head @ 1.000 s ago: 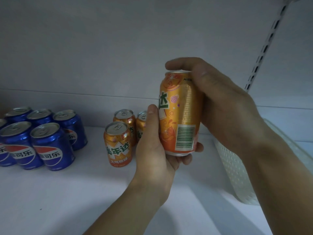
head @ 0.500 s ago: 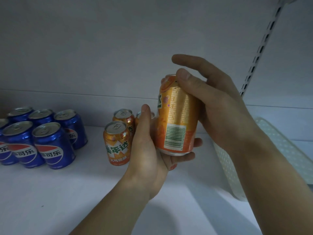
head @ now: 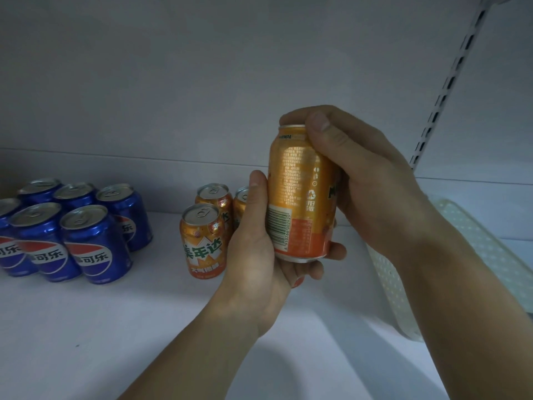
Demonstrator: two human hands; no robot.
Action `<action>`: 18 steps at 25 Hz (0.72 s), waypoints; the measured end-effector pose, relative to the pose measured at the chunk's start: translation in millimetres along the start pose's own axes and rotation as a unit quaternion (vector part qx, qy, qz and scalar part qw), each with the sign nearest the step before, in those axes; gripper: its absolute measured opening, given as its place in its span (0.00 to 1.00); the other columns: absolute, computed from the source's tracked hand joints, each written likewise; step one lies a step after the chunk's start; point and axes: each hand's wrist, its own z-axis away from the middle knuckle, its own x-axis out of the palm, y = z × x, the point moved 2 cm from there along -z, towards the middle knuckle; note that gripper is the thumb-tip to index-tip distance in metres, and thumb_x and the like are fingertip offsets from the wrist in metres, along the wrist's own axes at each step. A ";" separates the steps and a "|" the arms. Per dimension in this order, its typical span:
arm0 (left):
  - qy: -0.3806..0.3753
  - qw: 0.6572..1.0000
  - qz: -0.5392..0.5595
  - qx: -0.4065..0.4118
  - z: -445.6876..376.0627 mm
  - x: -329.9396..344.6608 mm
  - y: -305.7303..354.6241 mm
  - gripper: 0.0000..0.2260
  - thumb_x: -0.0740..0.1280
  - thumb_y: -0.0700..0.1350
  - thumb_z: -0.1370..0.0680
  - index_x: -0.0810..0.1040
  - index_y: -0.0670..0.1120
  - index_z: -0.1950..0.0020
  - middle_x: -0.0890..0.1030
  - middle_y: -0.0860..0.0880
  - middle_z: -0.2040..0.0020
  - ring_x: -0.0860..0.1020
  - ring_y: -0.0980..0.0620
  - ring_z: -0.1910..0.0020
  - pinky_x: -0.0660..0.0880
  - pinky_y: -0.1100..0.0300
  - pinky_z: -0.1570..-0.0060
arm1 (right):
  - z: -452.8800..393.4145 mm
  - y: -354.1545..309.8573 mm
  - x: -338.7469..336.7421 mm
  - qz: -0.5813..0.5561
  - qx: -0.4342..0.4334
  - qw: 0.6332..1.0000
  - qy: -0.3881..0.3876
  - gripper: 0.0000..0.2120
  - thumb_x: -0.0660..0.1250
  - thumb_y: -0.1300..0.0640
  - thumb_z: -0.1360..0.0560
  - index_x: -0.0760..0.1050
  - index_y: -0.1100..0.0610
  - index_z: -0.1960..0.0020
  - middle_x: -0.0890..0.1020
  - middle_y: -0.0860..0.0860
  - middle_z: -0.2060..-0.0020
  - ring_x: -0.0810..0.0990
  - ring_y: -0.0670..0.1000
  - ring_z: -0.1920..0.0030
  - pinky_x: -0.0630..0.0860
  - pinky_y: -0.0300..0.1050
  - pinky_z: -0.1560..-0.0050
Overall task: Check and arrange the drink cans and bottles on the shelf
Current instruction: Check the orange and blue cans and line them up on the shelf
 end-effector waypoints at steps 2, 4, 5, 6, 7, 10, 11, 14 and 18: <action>0.006 1.000 -0.018 0.010 0.1 -1.8 0.9 0.32 0.53 0.68 0.24 0.83 0.46 0.42 0.85 0.40 0.53 0.84 0.40 0.63 0.80 0.55 0.66 | -0.7 -0.1 0.1 0.006 -0.001 1.000 0.006 0.15 0.64 0.44 0.22 0.82 0.50 0.44 0.86 0.49 0.49 0.86 0.49 0.48 0.81 0.44 0.48; 0.025 0.997 -0.055 0.054 -0.5 -3.4 2.1 0.31 0.54 0.69 0.25 0.80 0.48 0.38 0.86 0.42 0.49 0.86 0.40 0.56 0.82 0.40 0.50 | -0.8 -1.9 0.4 0.005 -0.006 1.000 0.029 0.16 0.69 0.42 0.24 0.83 0.52 0.45 0.87 0.49 0.52 0.87 0.48 0.51 0.82 0.43 0.51; 0.034 0.994 -0.075 0.077 -0.3 -2.5 3.3 0.30 0.56 0.69 0.24 0.79 0.50 0.37 0.86 0.44 0.48 0.86 0.41 0.54 0.79 0.35 0.46 | -0.4 -3.0 -0.4 0.002 -0.005 0.999 0.042 0.18 0.70 0.40 0.26 0.83 0.52 0.45 0.87 0.48 0.54 0.87 0.47 0.53 0.82 0.42 0.54; 0.045 0.991 -0.083 0.094 0.1 -1.6 3.9 0.28 0.58 0.68 0.25 0.79 0.50 0.37 0.86 0.44 0.49 0.86 0.42 0.55 0.78 0.32 0.45 | -0.5 -3.1 -1.2 -0.004 -0.001 0.999 0.048 0.21 0.70 0.39 0.29 0.83 0.52 0.44 0.87 0.47 0.55 0.87 0.46 0.54 0.81 0.41 0.55; 0.054 0.990 -0.075 0.102 0.9 -0.8 4.2 0.26 0.58 0.67 0.25 0.80 0.50 0.39 0.87 0.44 0.50 0.86 0.43 0.58 0.78 0.32 0.46 | -0.7 -2.8 -1.7 -0.015 0.008 0.999 0.042 0.22 0.70 0.38 0.29 0.82 0.51 0.42 0.88 0.46 0.54 0.87 0.46 0.53 0.82 0.42 0.52; 0.059 0.995 -0.036 0.072 3.9 -0.6 5.5 0.27 0.56 0.68 0.27 0.86 0.50 0.50 0.86 0.40 0.55 0.84 0.42 0.66 0.80 0.49 0.61 | -3.4 -0.6 -2.1 -0.068 0.040 0.997 -0.008 0.21 0.65 0.41 0.23 0.81 0.52 0.37 0.87 0.50 0.45 0.86 0.51 0.43 0.81 0.57 0.38; 0.049 0.996 -0.034 0.059 5.4 -0.9 6.5 0.28 0.56 0.67 0.28 0.87 0.50 0.52 0.86 0.39 0.55 0.84 0.41 0.66 0.79 0.54 0.66 | -3.9 -0.4 -2.8 -0.070 0.039 0.997 -0.006 0.20 0.64 0.44 0.22 0.82 0.54 0.37 0.87 0.54 0.45 0.86 0.55 0.43 0.80 0.60 0.37; 0.037 0.998 -0.033 0.048 5.7 -3.3 8.2 0.27 0.56 0.66 0.29 0.88 0.52 0.53 0.86 0.40 0.53 0.85 0.42 0.63 0.78 0.48 0.54 | -4.9 -0.2 -2.6 -0.062 0.029 0.998 0.014 0.19 0.66 0.47 0.23 0.82 0.59 0.40 0.86 0.61 0.47 0.85 0.63 0.46 0.81 0.62 0.42; 0.080 0.993 -0.050 0.067 5.8 -5.9 11.0 0.25 0.57 0.65 0.29 0.86 0.52 0.48 0.87 0.44 0.49 0.86 0.41 0.51 0.76 0.36 0.41 | -5.7 1.9 -2.6 -0.068 0.029 0.997 0.037 0.18 0.69 0.47 0.26 0.83 0.57 0.43 0.87 0.57 0.52 0.86 0.59 0.51 0.82 0.60 0.46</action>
